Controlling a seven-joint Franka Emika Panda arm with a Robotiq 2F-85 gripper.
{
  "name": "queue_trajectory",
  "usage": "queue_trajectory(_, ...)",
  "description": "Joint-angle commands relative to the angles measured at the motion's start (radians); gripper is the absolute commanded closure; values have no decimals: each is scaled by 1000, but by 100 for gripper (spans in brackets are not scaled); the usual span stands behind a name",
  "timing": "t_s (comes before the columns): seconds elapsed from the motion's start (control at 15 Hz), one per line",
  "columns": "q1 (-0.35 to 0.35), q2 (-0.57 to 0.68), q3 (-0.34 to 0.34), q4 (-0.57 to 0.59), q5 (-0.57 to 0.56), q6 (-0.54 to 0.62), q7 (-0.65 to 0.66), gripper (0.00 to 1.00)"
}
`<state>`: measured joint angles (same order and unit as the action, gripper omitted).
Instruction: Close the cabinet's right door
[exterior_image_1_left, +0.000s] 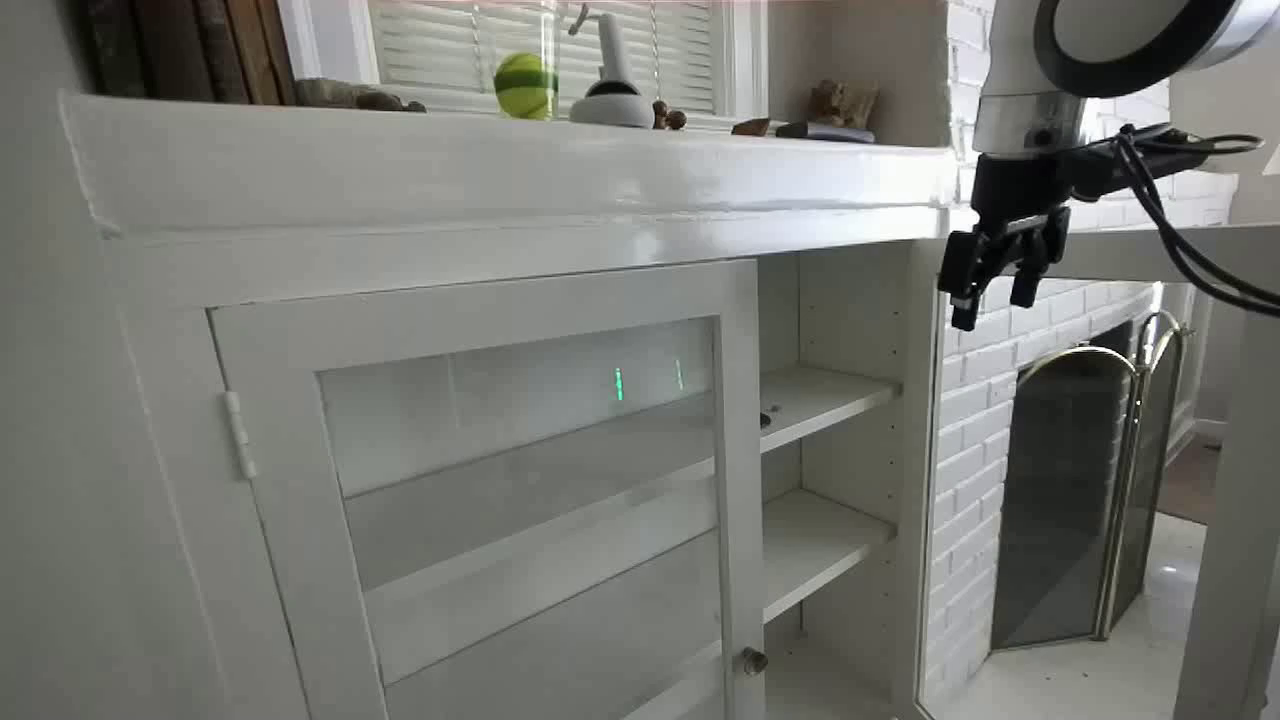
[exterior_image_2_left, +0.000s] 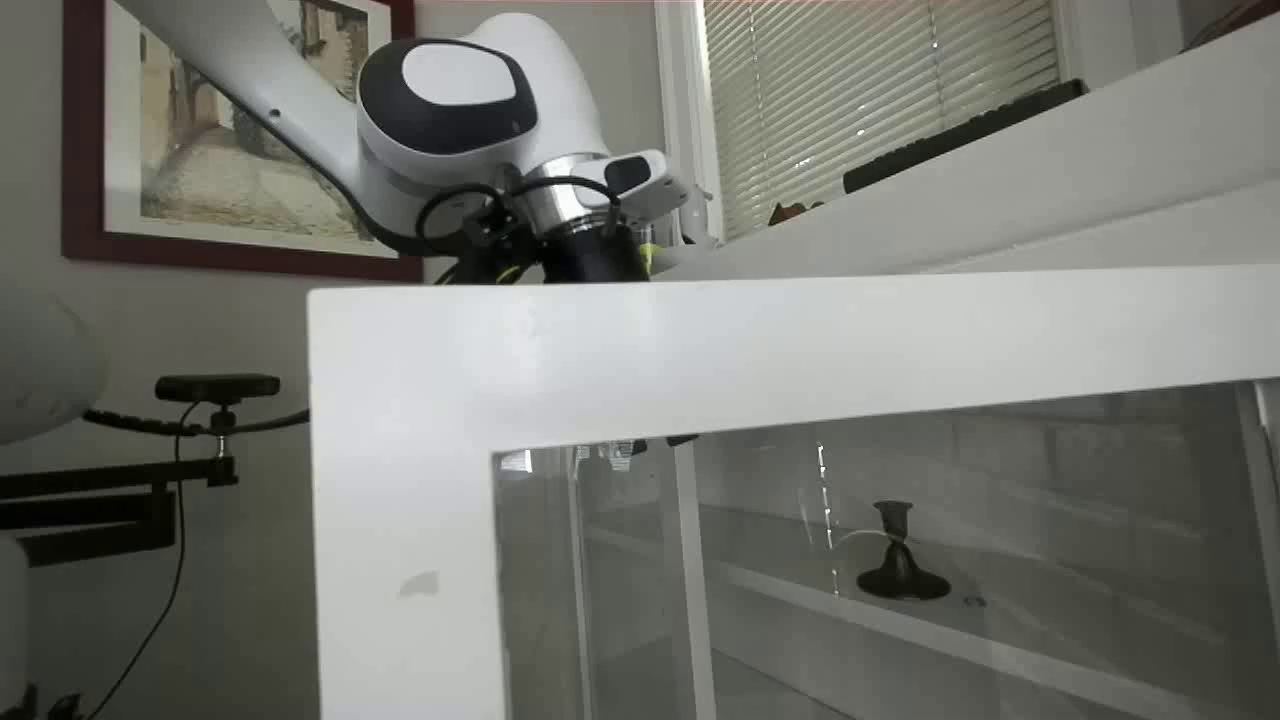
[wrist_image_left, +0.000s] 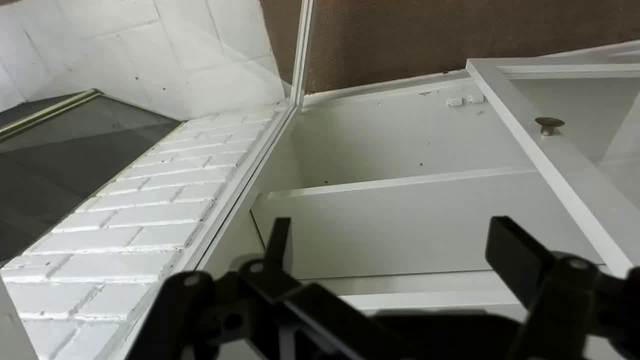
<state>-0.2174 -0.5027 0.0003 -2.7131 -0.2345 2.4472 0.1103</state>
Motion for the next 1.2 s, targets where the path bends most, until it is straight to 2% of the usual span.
queue_trajectory(0.0,8,-1,-8,2,-4,-4,3,0)
queue_trajectory(0.33,8,-1,-8,2,-4,-4,3,0)
queue_trajectory(0.4,-11,-8,12,9,-36,-32,23,0)
queue_trajectory(0.73,4,-122,13,43,-11,-313,20,0)
queue_trajectory(1.0,-3,-246,30,79,-25,-553,69,0)
queue_trajectory(1.13,-10,-306,28,87,-26,-638,103,0)
